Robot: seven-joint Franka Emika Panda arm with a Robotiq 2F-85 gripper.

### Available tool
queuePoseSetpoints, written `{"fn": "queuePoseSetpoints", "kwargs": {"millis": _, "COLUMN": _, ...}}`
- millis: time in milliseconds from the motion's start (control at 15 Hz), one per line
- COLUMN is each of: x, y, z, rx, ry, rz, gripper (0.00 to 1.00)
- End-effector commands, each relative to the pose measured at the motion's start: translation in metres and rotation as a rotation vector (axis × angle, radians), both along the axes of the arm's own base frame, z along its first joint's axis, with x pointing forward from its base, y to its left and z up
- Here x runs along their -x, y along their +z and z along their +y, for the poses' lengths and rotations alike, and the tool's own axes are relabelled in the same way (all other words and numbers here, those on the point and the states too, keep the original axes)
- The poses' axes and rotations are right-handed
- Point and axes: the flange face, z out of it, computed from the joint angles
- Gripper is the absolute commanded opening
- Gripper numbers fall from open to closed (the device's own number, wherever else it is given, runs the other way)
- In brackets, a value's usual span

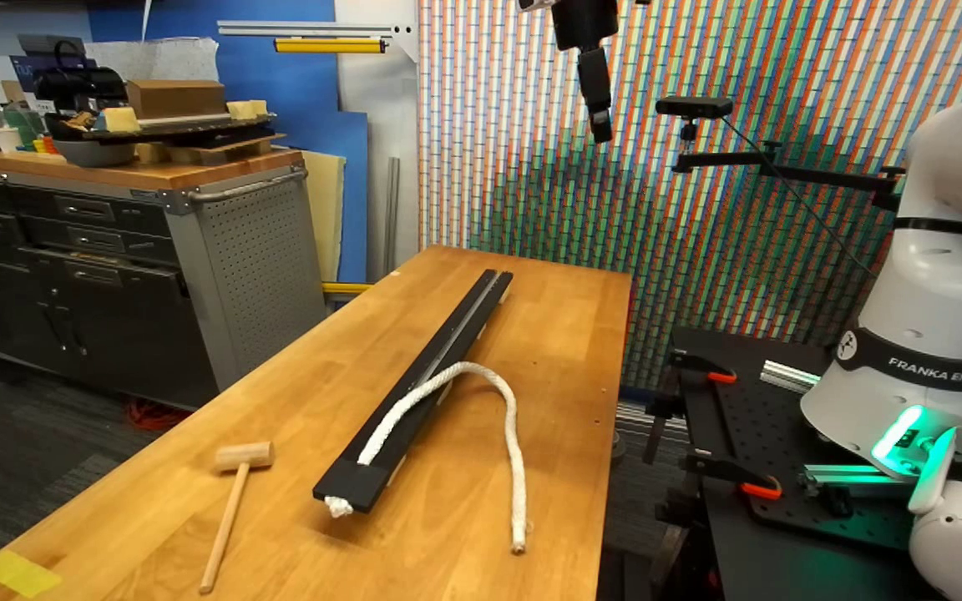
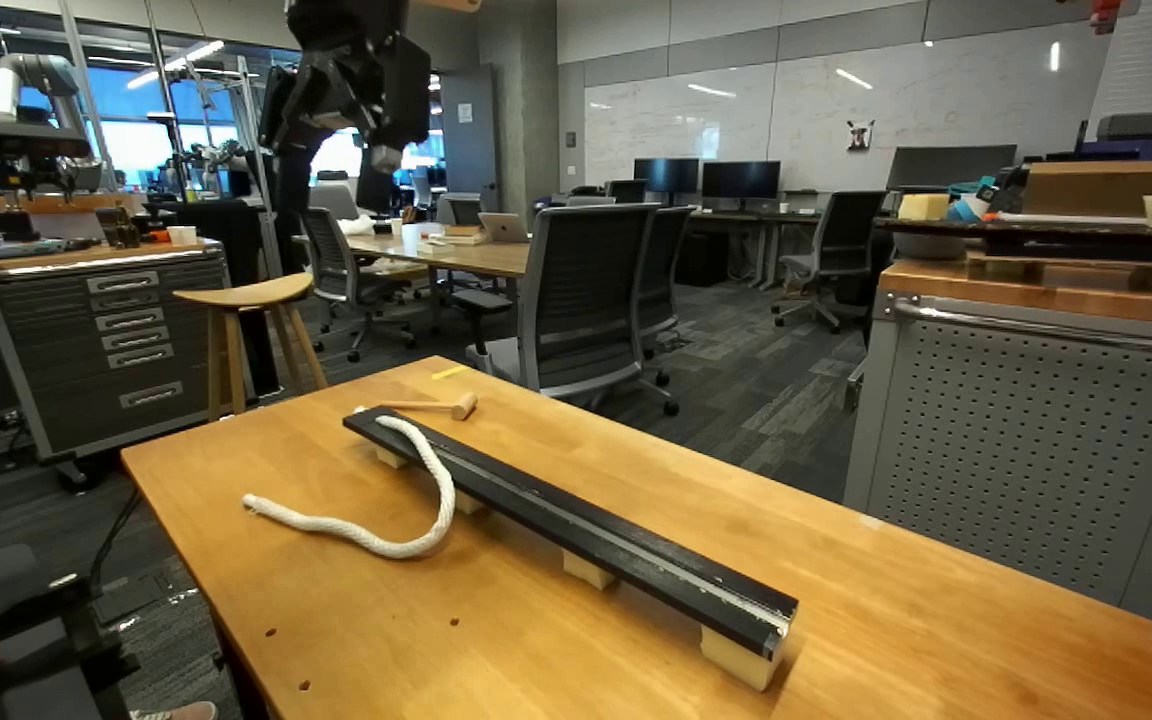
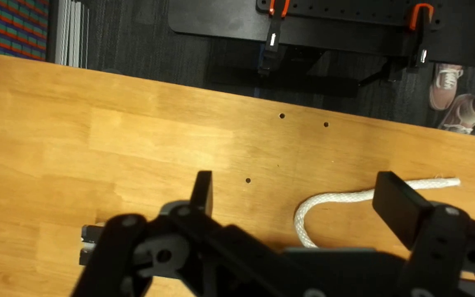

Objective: Stretch out the white rope and fit it in the middle space

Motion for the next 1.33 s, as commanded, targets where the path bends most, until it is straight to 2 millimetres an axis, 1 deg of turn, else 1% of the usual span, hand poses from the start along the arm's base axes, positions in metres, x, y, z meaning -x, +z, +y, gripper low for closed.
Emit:
{"fn": "queuePoseSetpoints", "kwargs": {"millis": 0, "x": -0.018, "y": -0.013, "z": 0.031, "rx": 0.052, "ry": 0.151, "rz": 0.033, "gripper": 1.00}}
{"fn": "queuePoseSetpoints", "kwargs": {"millis": 200, "x": -0.032, "y": -0.035, "z": 0.065, "rx": 0.107, "ry": 0.297, "rz": 0.063, "gripper": 1.00}}
{"fn": "queuePoseSetpoints", "kwargs": {"millis": 400, "x": -0.046, "y": -0.057, "z": 0.098, "rx": 0.112, "ry": 0.448, "rz": 0.088, "gripper": 1.00}}
{"fn": "queuePoseSetpoints", "kwargs": {"millis": 533, "x": -0.053, "y": -0.070, "z": 0.113, "rx": 0.097, "ry": 0.517, "rz": 0.097, "gripper": 1.00}}
{"fn": "queuePoseSetpoints", "kwargs": {"millis": 600, "x": -0.055, "y": -0.076, "z": 0.118, "rx": 0.084, "ry": 0.538, "rz": 0.101, "gripper": 1.00}}
{"fn": "queuePoseSetpoints", "kwargs": {"millis": 667, "x": -0.056, "y": -0.080, "z": 0.121, "rx": 0.071, "ry": 0.551, "rz": 0.112, "gripper": 1.00}}
{"fn": "queuePoseSetpoints", "kwargs": {"millis": 733, "x": -0.057, "y": -0.081, "z": 0.119, "rx": 0.075, "ry": 0.540, "rz": 0.124, "gripper": 1.00}}
{"fn": "queuePoseSetpoints", "kwargs": {"millis": 800, "x": -0.048, "y": -0.085, "z": 0.120, "rx": 0.079, "ry": 0.508, "rz": 0.115, "gripper": 1.00}}
{"fn": "queuePoseSetpoints", "kwargs": {"millis": 933, "x": -0.049, "y": -0.091, "z": 0.120, "rx": 0.077, "ry": 0.508, "rz": 0.126, "gripper": 1.00}}
{"fn": "queuePoseSetpoints", "kwargs": {"millis": 1267, "x": -0.048, "y": -0.091, "z": 0.120, "rx": 0.077, "ry": 0.508, "rz": 0.127, "gripper": 1.00}}
